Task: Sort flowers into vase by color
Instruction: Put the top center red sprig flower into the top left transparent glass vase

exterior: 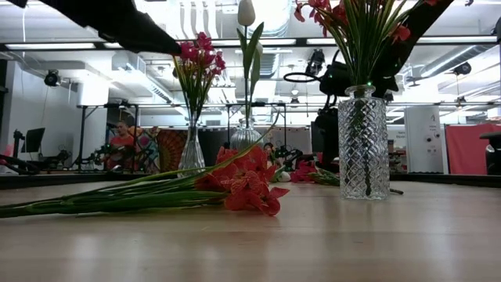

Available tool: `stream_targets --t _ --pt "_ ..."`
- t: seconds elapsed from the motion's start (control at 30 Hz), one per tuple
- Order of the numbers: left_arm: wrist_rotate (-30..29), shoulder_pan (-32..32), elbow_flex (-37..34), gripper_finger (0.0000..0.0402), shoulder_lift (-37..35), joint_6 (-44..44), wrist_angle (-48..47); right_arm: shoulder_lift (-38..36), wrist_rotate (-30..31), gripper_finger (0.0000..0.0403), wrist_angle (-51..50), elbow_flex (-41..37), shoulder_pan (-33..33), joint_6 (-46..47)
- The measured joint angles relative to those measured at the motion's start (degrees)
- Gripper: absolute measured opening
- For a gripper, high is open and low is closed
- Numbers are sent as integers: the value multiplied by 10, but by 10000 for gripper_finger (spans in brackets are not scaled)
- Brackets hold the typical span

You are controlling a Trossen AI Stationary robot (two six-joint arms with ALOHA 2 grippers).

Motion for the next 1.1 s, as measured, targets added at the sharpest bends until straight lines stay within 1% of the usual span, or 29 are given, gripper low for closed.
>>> stream_targets --t 0.17,0.3,0.43,0.67,0.8,0.97,1.1 --pt "0 4 -6 192 0 -8 7 0 9 311 14 -6 20 13" --pt "0 4 0 192 -1 -10 7 0 36 307 14 -19 25 18" --pt "0 4 11 192 -3 -10 6 4 36 302 31 -34 25 27" --pt "-4 4 50 192 -16 -17 -38 55 45 292 61 -36 31 25" --pt "-45 4 78 192 -24 -20 -70 72 46 278 63 -35 31 25" --pt "-104 4 113 192 -29 -22 -104 61 53 248 63 -35 31 26" --pt "-120 4 127 192 -29 -22 -110 39 60 220 57 -37 31 29"
